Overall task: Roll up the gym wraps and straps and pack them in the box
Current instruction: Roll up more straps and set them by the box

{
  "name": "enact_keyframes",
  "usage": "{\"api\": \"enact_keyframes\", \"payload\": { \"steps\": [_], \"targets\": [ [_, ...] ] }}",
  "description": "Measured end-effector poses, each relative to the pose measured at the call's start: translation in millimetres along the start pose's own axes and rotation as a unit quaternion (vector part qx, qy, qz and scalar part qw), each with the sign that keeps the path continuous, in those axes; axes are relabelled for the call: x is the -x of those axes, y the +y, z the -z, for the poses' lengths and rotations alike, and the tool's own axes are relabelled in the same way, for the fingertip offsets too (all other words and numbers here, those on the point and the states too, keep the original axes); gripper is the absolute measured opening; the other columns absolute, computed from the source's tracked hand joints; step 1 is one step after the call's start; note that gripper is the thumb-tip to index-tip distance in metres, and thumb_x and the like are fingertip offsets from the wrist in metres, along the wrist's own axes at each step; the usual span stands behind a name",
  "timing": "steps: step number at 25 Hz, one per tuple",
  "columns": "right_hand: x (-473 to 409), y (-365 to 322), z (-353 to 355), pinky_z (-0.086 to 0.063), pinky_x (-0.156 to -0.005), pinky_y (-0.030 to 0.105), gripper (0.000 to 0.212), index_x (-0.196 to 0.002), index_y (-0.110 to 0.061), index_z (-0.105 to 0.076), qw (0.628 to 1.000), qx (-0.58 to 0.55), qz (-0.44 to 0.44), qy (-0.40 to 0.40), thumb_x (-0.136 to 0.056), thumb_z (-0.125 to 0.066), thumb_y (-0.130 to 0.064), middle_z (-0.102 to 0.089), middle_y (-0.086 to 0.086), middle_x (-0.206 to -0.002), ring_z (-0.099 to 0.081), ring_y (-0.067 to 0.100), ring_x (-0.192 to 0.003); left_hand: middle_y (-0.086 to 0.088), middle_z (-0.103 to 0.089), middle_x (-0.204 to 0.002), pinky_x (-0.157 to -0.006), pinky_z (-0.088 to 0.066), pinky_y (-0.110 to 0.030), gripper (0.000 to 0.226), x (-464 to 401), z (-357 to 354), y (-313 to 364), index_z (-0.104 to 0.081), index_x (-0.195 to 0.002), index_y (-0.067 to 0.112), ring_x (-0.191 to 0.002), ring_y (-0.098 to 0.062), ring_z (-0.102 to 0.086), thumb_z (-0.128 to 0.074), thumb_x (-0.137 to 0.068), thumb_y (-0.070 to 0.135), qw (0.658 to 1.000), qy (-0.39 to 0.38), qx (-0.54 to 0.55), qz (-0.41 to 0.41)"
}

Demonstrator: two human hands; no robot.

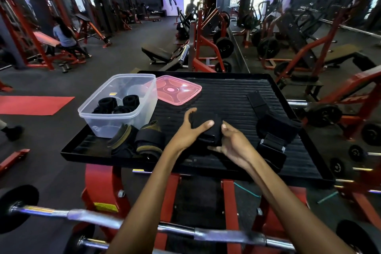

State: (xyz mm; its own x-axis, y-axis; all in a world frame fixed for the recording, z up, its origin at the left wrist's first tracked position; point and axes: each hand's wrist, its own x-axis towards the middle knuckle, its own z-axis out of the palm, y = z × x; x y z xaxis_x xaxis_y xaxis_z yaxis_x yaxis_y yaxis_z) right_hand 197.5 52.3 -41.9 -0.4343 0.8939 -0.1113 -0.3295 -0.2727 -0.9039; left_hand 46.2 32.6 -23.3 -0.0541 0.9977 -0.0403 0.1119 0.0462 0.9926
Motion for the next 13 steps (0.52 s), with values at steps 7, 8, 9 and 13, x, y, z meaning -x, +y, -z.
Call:
{"api": "enact_keyframes", "payload": {
  "steps": [7,8,9,13],
  "targets": [
    [-3.1,14.9,14.9,-0.057,-0.075,0.025,0.039,-0.125,-0.006,-0.052,0.998,-0.035,0.013,-0.043,-0.086,-0.051,-0.005,-0.067,0.005,-0.109,-0.066,0.012,-0.095,-0.002,-0.057,-0.121,-0.096,-0.045,-0.021,0.059,11.3,9.8,-32.0,-0.037,-0.137,0.015,-0.110,-0.014,-0.055,-0.058,-0.086,-0.003,0.995,-0.043,0.092,0.020],
    [-3.8,16.6,13.4,-0.057,-0.076,0.024,0.039,-0.127,-0.004,-0.050,0.999,-0.023,0.022,-0.041,-0.089,-0.048,-0.001,-0.064,0.006,-0.111,-0.065,0.012,-0.095,-0.002,-0.058,-0.118,-0.093,-0.047,-0.019,0.061,11.6,11.5,-33.4,-0.037,-0.137,0.015,-0.106,-0.012,-0.056,-0.059,-0.084,-0.006,0.996,-0.042,0.082,0.014],
    [-4.4,19.4,12.1,-0.056,-0.077,0.023,0.038,-0.130,-0.004,-0.048,0.999,-0.011,0.029,-0.035,-0.092,-0.045,0.002,-0.062,0.006,-0.112,-0.064,0.012,-0.096,-0.001,-0.059,-0.115,-0.090,-0.048,-0.018,0.063,12.0,13.3,-33.6,-0.038,-0.136,0.015,-0.102,-0.009,-0.058,-0.061,-0.082,-0.008,0.996,-0.046,0.069,0.010],
    [-9.0,29.8,9.8,-0.042,-0.105,0.033,0.043,-0.128,-0.018,-0.050,0.995,0.064,0.071,-0.007,-0.095,-0.039,0.007,-0.054,0.009,-0.133,-0.052,0.020,-0.121,-0.003,-0.057,-0.118,-0.094,-0.048,-0.021,0.072,14.4,17.3,-30.2,-0.047,-0.124,0.024,-0.103,-0.006,-0.058,-0.082,-0.064,0.005,0.999,-0.021,-0.030,-0.036]
  ]
}}
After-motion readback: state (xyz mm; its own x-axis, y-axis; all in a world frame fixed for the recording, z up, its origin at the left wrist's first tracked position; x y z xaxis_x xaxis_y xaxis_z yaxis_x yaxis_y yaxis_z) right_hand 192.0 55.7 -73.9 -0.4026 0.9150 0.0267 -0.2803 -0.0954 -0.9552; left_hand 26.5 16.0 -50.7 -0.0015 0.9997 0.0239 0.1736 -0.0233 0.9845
